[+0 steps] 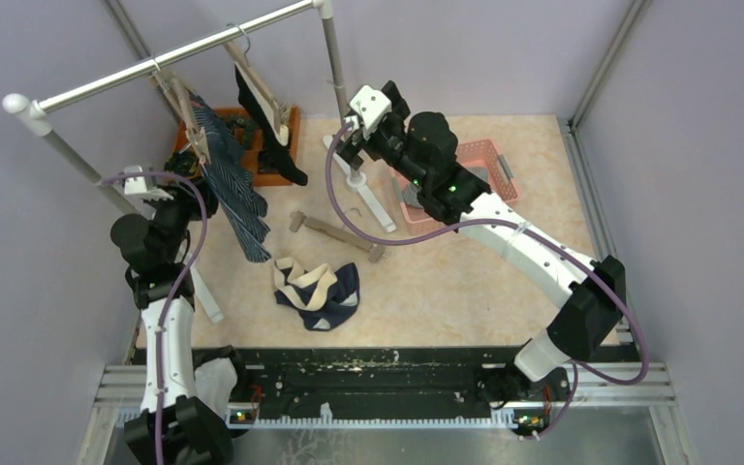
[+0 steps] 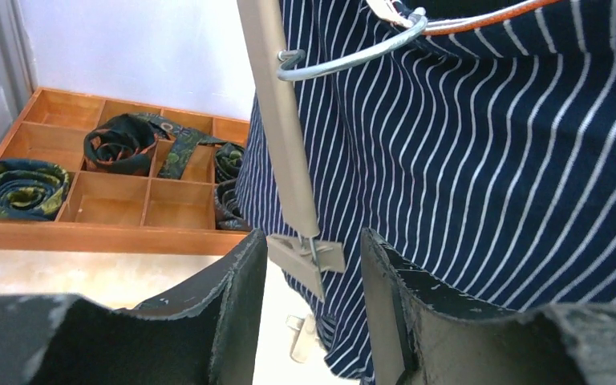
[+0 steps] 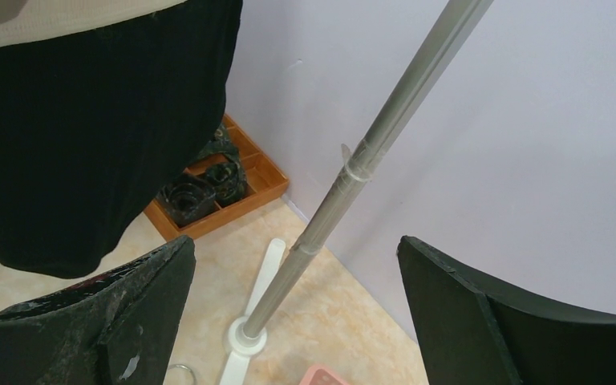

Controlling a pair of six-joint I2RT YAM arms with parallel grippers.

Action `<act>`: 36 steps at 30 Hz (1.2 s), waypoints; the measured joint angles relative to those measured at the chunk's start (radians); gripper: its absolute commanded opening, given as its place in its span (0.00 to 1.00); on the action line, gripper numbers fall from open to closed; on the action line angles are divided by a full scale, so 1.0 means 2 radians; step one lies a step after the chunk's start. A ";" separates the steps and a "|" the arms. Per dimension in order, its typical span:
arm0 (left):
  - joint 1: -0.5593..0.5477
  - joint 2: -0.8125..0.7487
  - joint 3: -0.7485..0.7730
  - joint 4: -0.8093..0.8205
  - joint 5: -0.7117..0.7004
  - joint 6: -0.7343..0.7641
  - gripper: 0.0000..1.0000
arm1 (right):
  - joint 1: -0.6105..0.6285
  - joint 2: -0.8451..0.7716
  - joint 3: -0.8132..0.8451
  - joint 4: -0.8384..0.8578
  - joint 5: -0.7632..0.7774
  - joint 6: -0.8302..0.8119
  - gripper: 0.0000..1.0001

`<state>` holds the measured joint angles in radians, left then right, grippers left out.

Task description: Remove the underwear clipped to the hanger

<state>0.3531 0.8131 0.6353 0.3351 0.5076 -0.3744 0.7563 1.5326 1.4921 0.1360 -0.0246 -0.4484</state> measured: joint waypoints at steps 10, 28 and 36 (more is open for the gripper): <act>-0.026 0.077 -0.014 0.111 0.011 -0.031 0.49 | 0.000 0.000 0.000 0.003 -0.010 0.004 0.97; -0.089 0.173 -0.019 0.231 -0.075 -0.007 0.00 | 0.000 0.000 0.000 0.007 -0.013 0.001 0.97; -0.092 0.138 0.023 0.171 -0.084 0.002 0.00 | 0.000 0.000 0.000 0.006 0.003 -0.010 0.97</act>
<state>0.1696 1.0882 0.6823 0.6762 0.3401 -0.3702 0.7559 1.5326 1.4918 0.1478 -0.0185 -0.4675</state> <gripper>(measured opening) 0.004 0.970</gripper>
